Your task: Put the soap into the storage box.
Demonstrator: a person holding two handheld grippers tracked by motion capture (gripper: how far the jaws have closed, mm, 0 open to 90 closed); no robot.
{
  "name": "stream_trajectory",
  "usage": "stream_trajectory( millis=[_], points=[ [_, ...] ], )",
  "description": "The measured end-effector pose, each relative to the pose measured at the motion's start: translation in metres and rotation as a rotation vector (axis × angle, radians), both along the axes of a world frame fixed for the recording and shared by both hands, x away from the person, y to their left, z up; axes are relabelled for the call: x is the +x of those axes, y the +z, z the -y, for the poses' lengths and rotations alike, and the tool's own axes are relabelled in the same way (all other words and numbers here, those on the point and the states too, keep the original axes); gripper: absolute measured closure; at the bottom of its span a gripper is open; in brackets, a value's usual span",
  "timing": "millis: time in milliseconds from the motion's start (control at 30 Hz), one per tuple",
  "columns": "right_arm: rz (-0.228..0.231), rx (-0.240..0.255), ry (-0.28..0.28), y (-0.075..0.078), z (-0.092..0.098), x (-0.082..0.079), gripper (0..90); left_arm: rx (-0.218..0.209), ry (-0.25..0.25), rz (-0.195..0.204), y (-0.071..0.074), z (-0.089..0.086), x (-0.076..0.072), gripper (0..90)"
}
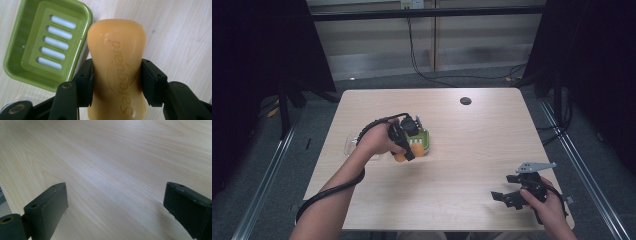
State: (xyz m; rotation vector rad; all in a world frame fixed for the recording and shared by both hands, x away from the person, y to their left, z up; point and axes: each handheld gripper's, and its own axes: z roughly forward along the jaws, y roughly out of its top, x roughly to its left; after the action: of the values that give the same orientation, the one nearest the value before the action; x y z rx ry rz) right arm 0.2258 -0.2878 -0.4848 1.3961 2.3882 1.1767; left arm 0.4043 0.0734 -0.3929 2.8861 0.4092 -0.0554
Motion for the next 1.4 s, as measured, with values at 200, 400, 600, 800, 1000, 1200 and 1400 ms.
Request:
stream_trajectory(
  millis=[200, 400, 600, 800, 1000, 1200, 1400],
  points=[
    [0.006, 0.001, -0.002, 0.0, 0.001, 0.0, 5.1, -0.002, 0.002, -0.006, 0.002, -0.001, 0.005, 49.8],
    [-0.003, 0.0, -0.001, 0.0, 0.0, 0.0, 5.1, -0.008, 0.008, 0.011, 0.003, -0.001, 0.009, 49.8],
    [-0.005, 0.0, 0.001, 0.0, -0.001, 0.0, 5.1, 0.017, -0.007, 0.005, 0.003, -0.002, 0.015, 49.9],
    [-0.004, 0.0, 0.005, -0.001, -0.001, 0.0, 5.1, 0.005, -0.001, 0.015, 0.0, -0.002, 0.019, 49.8],
    [-0.007, 0.0, 0.009, -0.002, -0.001, 0.001, 5.1, 0.019, -0.01, 0.011, -0.003, 0.0, 0.025, 49.8],
    [-0.011, 0.003, 0.008, -0.003, -0.001, 0.001, 5.1, 0.017, -0.016, 0.029, -0.004, 0.001, 0.03, 49.8],
    [-0.008, 0.006, 0.02, -0.003, -0.003, 0.001, 5.1, 0.018, -0.019, 0.025, -0.005, 0.002, 0.036, 49.8]
  ],
)
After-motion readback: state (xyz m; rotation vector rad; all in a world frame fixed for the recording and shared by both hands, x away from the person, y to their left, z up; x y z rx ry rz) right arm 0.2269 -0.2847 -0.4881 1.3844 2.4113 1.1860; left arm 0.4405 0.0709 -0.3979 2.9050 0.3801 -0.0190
